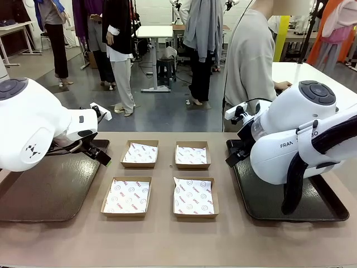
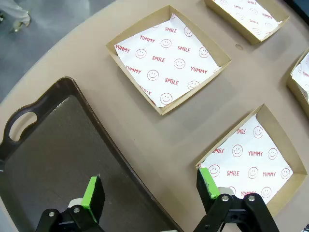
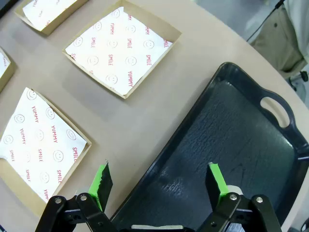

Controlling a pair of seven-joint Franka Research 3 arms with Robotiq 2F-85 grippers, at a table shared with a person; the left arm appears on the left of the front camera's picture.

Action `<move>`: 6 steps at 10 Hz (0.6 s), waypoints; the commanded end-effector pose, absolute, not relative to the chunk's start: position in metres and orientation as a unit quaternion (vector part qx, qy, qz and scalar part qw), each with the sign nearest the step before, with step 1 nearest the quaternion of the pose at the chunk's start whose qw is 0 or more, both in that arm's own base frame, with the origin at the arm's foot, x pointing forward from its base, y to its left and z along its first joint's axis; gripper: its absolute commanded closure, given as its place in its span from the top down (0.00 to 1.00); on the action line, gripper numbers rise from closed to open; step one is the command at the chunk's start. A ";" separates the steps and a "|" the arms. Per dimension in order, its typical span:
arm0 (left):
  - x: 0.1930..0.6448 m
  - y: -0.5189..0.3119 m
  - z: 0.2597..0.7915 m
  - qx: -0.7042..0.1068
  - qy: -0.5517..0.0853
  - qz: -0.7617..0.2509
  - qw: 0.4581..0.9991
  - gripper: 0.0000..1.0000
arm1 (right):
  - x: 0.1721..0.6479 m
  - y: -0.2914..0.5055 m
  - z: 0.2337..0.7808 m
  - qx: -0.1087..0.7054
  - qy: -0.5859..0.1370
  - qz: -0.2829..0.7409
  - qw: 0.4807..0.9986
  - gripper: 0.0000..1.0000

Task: Individually package the donuts and arrange them on the tray.
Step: Pick up one Paper togo box.

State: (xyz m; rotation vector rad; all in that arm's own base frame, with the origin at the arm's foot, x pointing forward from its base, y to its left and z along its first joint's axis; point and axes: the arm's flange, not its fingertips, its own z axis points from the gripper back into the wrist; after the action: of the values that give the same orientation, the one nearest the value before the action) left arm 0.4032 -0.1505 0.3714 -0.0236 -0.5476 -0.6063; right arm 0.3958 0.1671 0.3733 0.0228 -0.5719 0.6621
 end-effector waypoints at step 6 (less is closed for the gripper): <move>0.262 -0.084 0.401 0.020 -0.188 -0.310 0.932 1.00 | 0.257 0.102 0.423 -0.004 -0.194 0.332 0.923 1.00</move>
State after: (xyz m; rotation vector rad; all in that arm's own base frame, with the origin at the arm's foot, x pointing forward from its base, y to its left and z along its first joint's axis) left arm 0.3754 -0.1251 0.4187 0.0518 -0.3877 -0.6231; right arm 0.3612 0.1511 0.4313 0.0043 -0.4277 0.6788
